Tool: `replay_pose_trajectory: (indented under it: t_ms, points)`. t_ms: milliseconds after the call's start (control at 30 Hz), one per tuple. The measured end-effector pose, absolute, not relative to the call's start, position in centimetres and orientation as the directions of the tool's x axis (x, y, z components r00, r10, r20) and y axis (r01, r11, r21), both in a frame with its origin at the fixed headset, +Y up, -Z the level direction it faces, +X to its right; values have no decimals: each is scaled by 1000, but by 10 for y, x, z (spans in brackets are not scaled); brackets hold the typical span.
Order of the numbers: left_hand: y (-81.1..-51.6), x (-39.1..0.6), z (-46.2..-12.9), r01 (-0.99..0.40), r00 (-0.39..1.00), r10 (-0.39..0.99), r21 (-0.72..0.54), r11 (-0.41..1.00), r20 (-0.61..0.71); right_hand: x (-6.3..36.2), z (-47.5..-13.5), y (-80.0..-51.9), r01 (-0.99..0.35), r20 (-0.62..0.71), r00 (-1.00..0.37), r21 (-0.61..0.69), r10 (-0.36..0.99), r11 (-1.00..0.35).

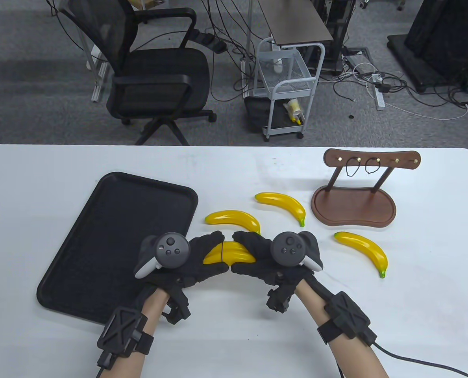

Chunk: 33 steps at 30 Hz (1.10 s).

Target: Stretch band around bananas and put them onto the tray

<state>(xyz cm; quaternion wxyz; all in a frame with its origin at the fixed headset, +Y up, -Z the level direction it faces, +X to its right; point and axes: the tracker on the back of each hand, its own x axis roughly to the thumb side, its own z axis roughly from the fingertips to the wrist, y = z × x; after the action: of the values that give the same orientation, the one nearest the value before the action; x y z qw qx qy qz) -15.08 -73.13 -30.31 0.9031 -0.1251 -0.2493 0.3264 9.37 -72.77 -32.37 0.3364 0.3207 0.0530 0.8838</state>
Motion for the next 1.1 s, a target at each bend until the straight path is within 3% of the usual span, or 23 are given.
replay_pose_trajectory:
  t_ms: [667, 1100]
  points:
    - [-726, -151, -302, -519, 697, 616, -335, 787, 366, 89, -319, -719, -467, 575, -630, 257, 522, -846]
    - [-721, -143, -298, -477, 756, 542, -258, 840, 367, 78, -310, -718, -403, 592, -704, 121, 392, -907]
